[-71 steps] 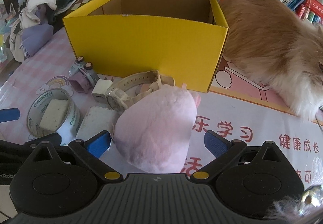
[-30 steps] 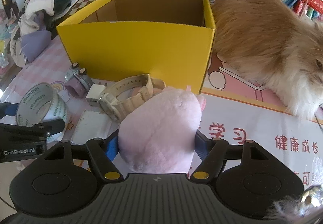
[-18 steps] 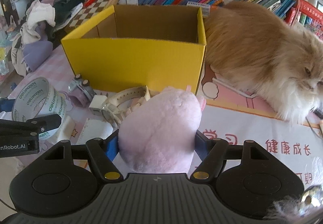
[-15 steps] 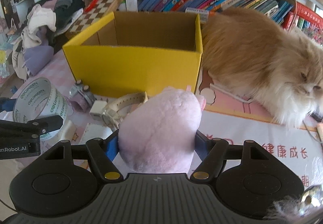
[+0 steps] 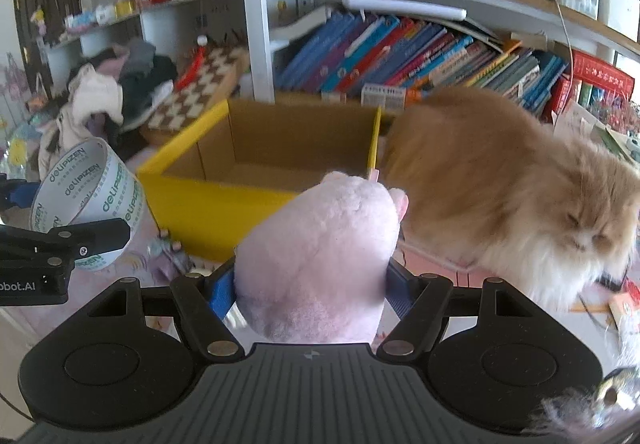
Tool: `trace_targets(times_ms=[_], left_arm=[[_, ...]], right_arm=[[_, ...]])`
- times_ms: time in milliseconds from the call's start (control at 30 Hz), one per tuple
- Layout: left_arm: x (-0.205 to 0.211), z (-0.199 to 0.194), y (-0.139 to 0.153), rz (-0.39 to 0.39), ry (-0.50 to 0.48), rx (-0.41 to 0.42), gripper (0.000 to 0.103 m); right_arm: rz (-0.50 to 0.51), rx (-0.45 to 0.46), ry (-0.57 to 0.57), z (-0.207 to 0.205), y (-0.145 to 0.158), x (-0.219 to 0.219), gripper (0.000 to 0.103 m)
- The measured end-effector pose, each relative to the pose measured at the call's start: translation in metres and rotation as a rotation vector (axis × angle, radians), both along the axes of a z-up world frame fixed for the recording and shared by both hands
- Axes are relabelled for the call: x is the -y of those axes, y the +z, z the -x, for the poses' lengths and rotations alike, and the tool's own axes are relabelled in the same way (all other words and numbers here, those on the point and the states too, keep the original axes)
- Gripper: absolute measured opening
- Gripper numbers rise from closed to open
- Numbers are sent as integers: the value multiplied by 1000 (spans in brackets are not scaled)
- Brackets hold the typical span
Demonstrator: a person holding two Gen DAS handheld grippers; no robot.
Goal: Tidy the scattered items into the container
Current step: 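Lift the plush toy with the right tool while the left tool carries the tape roll over the box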
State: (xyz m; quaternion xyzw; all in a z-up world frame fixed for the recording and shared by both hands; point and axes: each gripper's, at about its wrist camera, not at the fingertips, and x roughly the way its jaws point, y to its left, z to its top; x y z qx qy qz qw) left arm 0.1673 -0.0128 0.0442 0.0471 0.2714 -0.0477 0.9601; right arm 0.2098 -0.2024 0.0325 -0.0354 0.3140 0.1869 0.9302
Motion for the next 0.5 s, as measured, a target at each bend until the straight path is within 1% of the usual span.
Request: trace_targets(times_ms=[200, 300, 400, 500], left_arm=[[7, -13, 17, -35, -16, 50, 85], [9, -23, 26, -35, -19, 63, 85], [11, -38, 33, -39, -21, 64, 85], [14, -54, 40, -64, -25, 80, 85]], right_arm=[[-27, 64, 42, -12, 21, 4, 71], [-29, 96, 71, -20, 29, 5, 71], [-37, 119, 93, -33, 37, 8, 71], [-33, 150, 119, -49, 45, 8, 71]])
